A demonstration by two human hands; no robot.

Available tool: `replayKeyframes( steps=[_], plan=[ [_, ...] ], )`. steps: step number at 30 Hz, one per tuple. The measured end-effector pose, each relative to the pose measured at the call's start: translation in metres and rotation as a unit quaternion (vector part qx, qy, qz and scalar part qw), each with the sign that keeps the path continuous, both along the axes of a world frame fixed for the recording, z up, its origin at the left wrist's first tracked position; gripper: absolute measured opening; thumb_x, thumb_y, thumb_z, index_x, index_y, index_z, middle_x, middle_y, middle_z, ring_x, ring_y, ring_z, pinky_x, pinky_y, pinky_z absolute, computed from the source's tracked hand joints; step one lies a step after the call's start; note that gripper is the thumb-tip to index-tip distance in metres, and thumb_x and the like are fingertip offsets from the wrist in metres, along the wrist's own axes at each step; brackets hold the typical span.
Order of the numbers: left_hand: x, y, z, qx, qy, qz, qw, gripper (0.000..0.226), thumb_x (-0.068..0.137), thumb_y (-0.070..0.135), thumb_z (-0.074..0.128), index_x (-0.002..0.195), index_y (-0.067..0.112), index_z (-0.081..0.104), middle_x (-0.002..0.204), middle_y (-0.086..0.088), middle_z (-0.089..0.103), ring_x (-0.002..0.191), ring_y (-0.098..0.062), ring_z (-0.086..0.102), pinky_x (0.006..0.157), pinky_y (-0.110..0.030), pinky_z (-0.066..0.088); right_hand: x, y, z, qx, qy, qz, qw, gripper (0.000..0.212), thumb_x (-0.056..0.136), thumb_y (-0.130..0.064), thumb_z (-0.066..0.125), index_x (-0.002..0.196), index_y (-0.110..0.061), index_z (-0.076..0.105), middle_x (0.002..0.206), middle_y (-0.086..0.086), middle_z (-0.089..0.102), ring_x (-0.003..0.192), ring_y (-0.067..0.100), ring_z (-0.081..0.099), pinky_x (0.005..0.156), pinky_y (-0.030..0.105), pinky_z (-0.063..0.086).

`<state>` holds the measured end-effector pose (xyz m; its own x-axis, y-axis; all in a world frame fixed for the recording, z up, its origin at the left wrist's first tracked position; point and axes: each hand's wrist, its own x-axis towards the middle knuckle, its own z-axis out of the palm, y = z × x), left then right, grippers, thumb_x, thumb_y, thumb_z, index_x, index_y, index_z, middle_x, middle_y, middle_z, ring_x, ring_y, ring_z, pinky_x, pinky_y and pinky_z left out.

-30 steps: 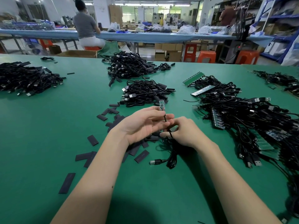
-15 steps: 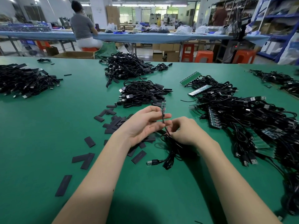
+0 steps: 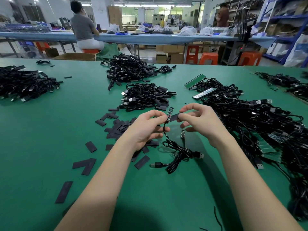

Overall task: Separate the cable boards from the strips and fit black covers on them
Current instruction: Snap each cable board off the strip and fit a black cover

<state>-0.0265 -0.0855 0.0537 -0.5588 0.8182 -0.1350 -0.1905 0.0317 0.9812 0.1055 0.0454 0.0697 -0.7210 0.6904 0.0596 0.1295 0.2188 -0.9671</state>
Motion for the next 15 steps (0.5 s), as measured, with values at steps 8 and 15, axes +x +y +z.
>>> replayKeyframes(
  steps=[8, 15],
  plan=[
    [0.0027, -0.0015, 0.0014, 0.015, -0.011, -0.019, 1.000, 0.005, 0.097, 0.021, 0.065, 0.094, 0.019, 0.067, 0.087, 0.005, 0.071, 0.066, -0.009, 0.067, 0.051, -0.018, 0.048, -0.0058, -0.0060, -0.0046, -0.138, 0.172, 0.058, 0.974, 0.020, 0.081, -0.002, 0.080, 0.097, -0.011, 0.074, 0.087, 0.010, 0.068, 0.077, 0.021, 0.069, 0.075, 0.028, 0.059],
    [0.0027, -0.0009, 0.0030, 0.045, -0.088, -0.044, 0.994, 0.007, 0.098, 0.015, 0.062, 0.100, 0.011, 0.066, 0.079, 0.001, 0.067, 0.061, -0.007, 0.060, 0.045, -0.015, 0.043, -0.0046, -0.0043, -0.0058, -0.207, 0.233, 0.049, 0.949, 0.026, 0.075, -0.006, 0.079, 0.100, -0.008, 0.074, 0.087, 0.006, 0.073, 0.077, 0.015, 0.070, 0.076, 0.021, 0.057]
  ],
)
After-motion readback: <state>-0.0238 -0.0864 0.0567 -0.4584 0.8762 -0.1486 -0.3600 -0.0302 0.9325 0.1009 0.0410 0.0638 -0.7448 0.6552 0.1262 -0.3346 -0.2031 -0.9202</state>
